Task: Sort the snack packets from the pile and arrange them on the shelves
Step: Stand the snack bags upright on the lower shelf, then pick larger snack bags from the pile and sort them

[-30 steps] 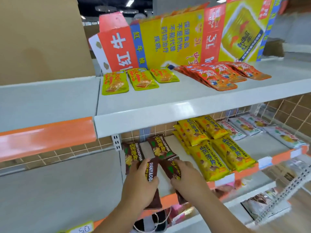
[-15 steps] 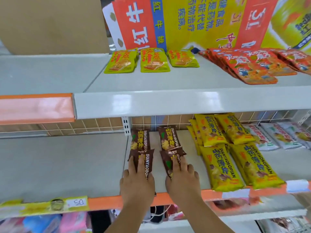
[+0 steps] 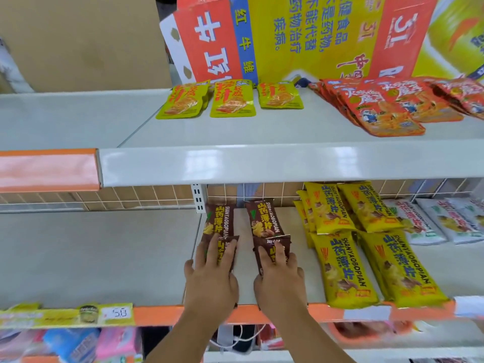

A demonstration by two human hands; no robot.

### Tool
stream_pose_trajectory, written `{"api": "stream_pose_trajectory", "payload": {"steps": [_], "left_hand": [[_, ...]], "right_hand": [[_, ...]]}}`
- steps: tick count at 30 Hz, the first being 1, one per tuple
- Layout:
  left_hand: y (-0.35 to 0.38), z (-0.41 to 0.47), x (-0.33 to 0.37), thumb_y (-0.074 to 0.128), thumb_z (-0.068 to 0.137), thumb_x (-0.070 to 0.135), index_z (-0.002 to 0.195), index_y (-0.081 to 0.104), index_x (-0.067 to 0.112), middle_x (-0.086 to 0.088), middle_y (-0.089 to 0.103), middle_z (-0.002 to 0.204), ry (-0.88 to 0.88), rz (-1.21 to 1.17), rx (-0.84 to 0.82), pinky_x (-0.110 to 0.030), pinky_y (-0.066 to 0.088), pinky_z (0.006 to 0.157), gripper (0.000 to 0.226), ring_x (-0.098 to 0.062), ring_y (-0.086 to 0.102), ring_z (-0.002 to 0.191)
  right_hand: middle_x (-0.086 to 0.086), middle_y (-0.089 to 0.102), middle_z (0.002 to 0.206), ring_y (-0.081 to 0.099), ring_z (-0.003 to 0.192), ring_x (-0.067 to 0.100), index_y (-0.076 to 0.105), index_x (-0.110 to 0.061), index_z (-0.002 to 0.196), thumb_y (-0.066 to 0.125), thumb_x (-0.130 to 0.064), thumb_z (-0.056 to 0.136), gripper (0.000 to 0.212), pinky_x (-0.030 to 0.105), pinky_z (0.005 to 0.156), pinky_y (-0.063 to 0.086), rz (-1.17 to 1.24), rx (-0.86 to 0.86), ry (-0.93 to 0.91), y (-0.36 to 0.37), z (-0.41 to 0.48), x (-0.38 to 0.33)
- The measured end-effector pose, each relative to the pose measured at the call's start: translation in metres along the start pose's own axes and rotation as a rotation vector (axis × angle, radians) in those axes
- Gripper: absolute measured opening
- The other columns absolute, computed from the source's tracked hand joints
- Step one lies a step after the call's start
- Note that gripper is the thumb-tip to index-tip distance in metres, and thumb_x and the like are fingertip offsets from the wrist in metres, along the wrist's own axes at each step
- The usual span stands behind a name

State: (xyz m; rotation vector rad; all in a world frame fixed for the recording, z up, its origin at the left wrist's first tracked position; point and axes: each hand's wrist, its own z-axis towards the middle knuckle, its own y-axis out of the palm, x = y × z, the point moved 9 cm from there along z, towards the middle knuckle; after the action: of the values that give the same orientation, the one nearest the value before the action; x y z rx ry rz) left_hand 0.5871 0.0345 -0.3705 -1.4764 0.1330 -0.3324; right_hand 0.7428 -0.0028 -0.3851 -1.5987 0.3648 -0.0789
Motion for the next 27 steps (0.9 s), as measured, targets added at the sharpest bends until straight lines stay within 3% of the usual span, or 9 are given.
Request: {"api": "stream_pose_trajectory", "payload": {"steps": [2,6,21,25,27], "left_hand": [[0.005,0.003,0.003,0.035,0.094,0.043,0.153,0.036,0.037,0.001,0.032,0.163,0.039,0.007,-0.044,-0.06,0.039,0.109,0.06,-0.035,0.024,0.151],[0.005,0.0,0.001,0.024,0.096,0.05,0.157,0.029,0.04,0.007,0.021,0.167,-0.039,-0.085,0.0,-0.049,0.033,0.117,0.062,-0.029,0.012,0.155],[0.011,0.001,0.003,0.022,0.1,0.052,0.16,0.013,0.039,0.007,0.006,0.17,-0.016,-0.07,-0.033,-0.047,0.024,0.122,0.062,-0.029,-0.002,0.157],[0.015,-0.014,0.004,0.018,0.104,0.049,0.162,-0.001,0.036,0.006,-0.005,0.171,-0.033,-0.043,-0.062,-0.045,0.017,0.125,0.062,-0.029,-0.01,0.156],[0.015,-0.026,0.006,0.015,0.105,0.05,0.161,-0.009,0.033,0.005,-0.012,0.17,-0.04,-0.019,-0.09,-0.045,0.014,0.125,0.063,-0.029,-0.014,0.155]], "right_hand": [[0.008,0.005,0.167,0.015,0.146,0.041,0.011,-0.036,0.159,0.035,-0.044,0.096,0.068,0.05,0.114,0.026,-0.004,-0.001,-0.001,0.001,-0.001,-0.002],[0.008,0.001,0.167,0.012,0.147,0.041,0.009,-0.034,0.16,0.033,-0.045,0.096,0.069,0.05,0.116,0.024,-0.006,-0.004,-0.001,0.003,0.0,0.0],[0.008,-0.001,0.168,0.006,0.151,0.041,0.006,-0.034,0.16,0.035,-0.057,0.094,0.076,0.05,0.118,0.023,-0.003,0.027,-0.007,0.008,0.004,0.002],[0.012,0.018,0.166,0.021,0.148,0.042,0.026,-0.028,0.159,0.042,-0.06,0.088,0.08,0.052,0.112,0.033,0.02,0.051,-0.007,0.011,-0.009,0.005],[0.011,0.021,0.165,0.021,0.149,0.041,0.027,-0.026,0.159,0.041,-0.063,0.088,0.082,0.052,0.112,0.033,0.015,0.052,-0.016,0.012,-0.017,0.007]]}}
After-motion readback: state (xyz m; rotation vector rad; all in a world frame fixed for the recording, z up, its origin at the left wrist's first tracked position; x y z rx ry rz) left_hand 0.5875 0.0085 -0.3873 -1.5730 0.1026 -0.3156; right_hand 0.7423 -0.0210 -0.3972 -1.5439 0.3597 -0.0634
